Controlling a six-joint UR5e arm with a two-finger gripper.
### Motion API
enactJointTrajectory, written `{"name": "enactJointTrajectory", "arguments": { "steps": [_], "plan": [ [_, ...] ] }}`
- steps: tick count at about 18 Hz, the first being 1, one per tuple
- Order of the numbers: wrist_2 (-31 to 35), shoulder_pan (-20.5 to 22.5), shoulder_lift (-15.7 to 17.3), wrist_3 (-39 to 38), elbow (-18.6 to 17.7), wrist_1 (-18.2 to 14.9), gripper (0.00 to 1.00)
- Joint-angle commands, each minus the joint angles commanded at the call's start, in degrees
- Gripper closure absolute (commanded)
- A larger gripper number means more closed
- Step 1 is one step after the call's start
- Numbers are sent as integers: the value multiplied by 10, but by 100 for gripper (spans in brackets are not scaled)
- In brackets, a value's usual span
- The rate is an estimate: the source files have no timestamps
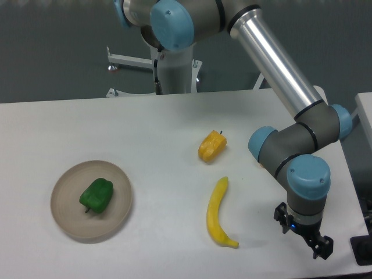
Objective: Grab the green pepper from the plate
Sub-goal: 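Start moving the gripper from beside the banana toward the plate, then swing the open gripper over the green pepper on the plate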
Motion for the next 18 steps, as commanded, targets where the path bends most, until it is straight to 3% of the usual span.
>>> {"name": "enactJointTrajectory", "arguments": {
  "steps": [10, 18],
  "plan": [
    [-6, -19, 16, -6, -11, -4, 0],
    [-34, -58, 104, -152, -90, -24, 0]
  ]
}}
